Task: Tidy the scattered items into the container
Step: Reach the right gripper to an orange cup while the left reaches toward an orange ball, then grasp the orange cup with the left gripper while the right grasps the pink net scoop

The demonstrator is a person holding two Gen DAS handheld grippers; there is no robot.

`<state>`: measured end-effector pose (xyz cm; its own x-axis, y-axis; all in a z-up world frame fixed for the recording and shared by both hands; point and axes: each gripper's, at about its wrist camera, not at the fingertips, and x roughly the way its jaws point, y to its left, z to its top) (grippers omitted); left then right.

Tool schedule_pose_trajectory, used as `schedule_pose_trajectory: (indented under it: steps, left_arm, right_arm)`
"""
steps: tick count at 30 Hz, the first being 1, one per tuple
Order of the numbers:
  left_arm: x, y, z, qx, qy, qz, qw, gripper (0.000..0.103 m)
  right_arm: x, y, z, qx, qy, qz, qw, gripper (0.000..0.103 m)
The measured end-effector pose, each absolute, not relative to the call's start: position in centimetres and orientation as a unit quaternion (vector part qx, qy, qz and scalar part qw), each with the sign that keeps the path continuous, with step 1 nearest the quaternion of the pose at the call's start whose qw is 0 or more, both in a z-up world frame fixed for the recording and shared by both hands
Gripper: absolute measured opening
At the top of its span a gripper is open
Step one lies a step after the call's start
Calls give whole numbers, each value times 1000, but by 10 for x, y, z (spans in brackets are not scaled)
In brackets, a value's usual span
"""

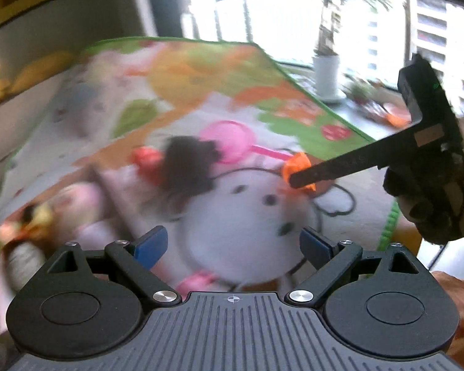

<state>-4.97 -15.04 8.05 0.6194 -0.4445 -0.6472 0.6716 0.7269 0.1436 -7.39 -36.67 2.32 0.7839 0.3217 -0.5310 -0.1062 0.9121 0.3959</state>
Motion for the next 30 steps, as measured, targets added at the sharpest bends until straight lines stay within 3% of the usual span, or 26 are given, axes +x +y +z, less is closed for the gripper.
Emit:
schedule_pose_trajectory:
  steps: [1, 3, 5, 8, 21, 24, 30]
  left_arm:
    - [-45, -164, 75, 194, 305, -326, 874, 96]
    - [-32, -186, 67, 192, 314, -341, 865, 96]
    - [-23, -203, 60, 188, 318, -346, 863, 96]
    - [-21, -214, 53, 189, 324, -352, 858, 96]
    - [-37, -178, 48, 204, 345, -303, 864, 96]
    - [-41, -163, 46, 201, 349, -298, 866, 96]
    - [-36, -153, 41, 184, 351, -297, 869, 96]
  right_arm:
    - [-79, -371, 25, 171, 297, 104, 934, 29]
    - [-85, -379, 29, 159, 277, 82, 944, 48]
    - [-89, -383, 31, 143, 265, 74, 951, 54]
    - [-87, -382, 29, 117, 256, 89, 955, 75]
    - [-28, -339, 17, 227, 350, 239, 877, 72]
    - [-39, -326, 31, 223, 320, 276, 878, 72]
    - [-49, -340, 49, 153, 274, 134, 940, 75]
